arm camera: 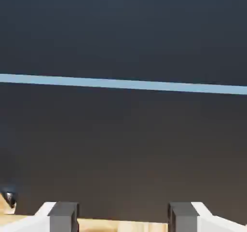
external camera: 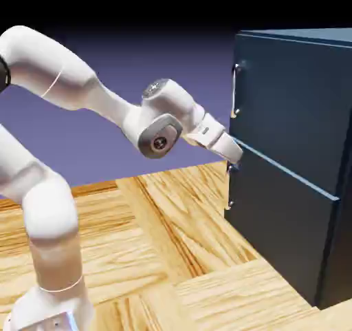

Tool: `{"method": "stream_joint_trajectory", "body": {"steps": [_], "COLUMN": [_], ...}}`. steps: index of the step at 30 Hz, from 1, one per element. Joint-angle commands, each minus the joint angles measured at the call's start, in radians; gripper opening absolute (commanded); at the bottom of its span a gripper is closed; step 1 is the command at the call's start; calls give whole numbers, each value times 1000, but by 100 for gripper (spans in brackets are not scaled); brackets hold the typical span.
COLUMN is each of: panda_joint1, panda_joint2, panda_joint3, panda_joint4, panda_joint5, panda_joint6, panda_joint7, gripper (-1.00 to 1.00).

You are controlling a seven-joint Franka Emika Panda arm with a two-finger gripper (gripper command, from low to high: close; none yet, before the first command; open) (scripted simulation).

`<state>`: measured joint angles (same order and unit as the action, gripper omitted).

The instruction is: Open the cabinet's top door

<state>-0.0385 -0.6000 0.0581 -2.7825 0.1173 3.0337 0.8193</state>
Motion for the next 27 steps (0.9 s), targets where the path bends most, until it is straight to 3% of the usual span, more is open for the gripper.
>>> {"method": "stream_joint_trajectory", "body": {"steps": [1, 27], "panda_joint1": [-19, -505], "panda_joint2": [-11, -301], "panda_joint3": [22, 582], "panda_joint4": [10, 275], "panda_joint5": [44, 1174], "panda_joint6": [-1, -33], "panda_joint7": [29, 784], "gripper": [0, 0]}}
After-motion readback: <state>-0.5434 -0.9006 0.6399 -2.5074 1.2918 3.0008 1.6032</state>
